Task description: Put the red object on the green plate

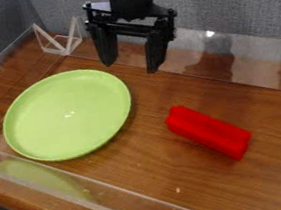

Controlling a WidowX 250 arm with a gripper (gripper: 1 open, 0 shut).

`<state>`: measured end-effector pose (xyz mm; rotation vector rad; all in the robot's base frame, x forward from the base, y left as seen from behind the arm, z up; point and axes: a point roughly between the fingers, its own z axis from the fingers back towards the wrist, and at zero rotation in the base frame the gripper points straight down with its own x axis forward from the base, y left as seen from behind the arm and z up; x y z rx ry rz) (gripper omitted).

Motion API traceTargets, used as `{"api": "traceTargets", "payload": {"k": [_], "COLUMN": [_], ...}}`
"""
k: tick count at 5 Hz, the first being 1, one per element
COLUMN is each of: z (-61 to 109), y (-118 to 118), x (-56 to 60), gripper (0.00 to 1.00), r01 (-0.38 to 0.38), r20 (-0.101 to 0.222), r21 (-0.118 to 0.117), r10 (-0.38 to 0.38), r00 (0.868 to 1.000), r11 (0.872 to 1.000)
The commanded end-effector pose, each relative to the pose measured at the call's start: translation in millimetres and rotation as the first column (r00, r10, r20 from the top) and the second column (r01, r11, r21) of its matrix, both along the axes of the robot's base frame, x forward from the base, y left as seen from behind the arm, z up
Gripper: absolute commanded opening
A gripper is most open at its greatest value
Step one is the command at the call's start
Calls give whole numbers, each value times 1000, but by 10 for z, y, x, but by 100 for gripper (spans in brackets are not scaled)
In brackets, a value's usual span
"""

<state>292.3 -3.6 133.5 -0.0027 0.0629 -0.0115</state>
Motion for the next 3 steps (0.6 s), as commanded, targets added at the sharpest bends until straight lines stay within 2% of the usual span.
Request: {"api": "traceTargets", "payload": {"k": [1,2,3], "z": [-133,-253,-235], "y": [-92,-353,-650], "x": [-52,-131,-218], "gripper": [100,100,100], "r01": [-73,-213,-360], "r20": [-20,-1,25], "r21": [-4,-27,-63], "r10": [73,213,362], "r00": [997,977,932], "r11": [997,977,931]}}
